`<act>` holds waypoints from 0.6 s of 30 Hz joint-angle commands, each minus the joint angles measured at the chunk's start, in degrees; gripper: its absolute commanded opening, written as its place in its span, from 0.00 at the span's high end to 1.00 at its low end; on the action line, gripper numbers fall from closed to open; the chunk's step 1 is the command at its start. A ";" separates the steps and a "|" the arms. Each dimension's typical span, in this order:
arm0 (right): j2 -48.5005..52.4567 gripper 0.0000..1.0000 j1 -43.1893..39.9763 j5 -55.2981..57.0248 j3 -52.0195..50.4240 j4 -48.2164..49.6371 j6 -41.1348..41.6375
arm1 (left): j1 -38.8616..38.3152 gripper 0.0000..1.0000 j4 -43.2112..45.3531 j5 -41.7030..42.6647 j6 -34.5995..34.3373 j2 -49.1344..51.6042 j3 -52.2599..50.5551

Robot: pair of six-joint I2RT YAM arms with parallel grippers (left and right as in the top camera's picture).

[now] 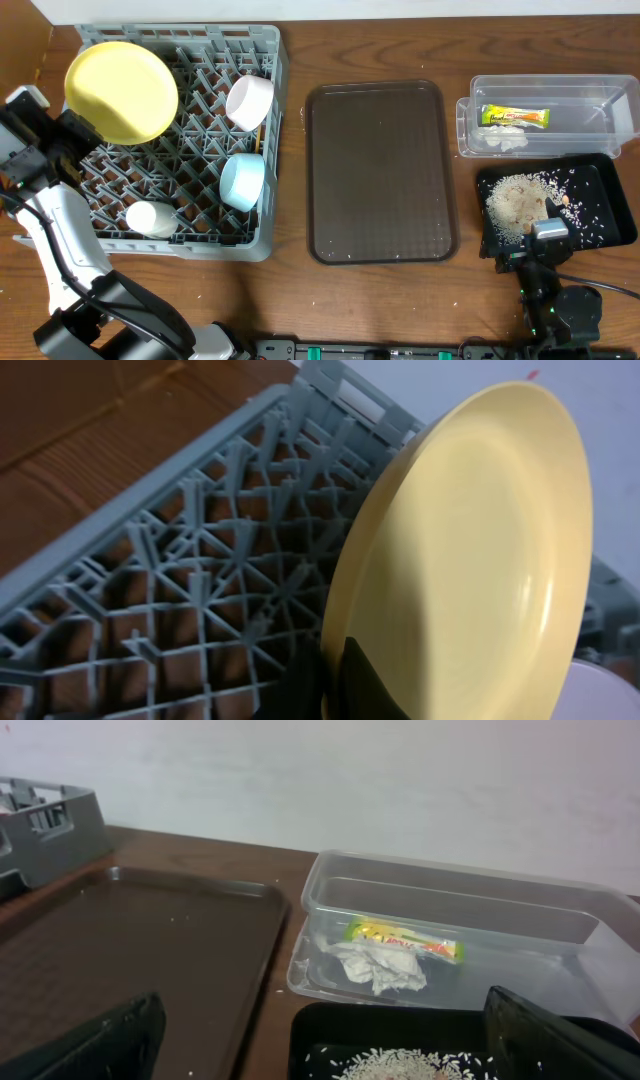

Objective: Sort waste into correct bins and load items into the dishwasher
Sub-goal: 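Lower the yellow plate into the rack slots with the left gripper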

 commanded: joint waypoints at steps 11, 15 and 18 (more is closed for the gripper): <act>-0.33 0.01 0.52 -0.22 -0.22 0.00 0.76 | -2.08 0.92 2.01 -4.68 9.20 0.52 -0.92; -0.33 0.01 0.52 -0.22 -0.22 0.00 0.76 | -4.74 0.92 3.10 -10.23 10.36 1.11 -1.81; -0.33 0.01 0.52 -0.24 -0.22 -0.02 0.76 | -6.40 0.92 3.30 -14.21 11.43 1.68 -1.81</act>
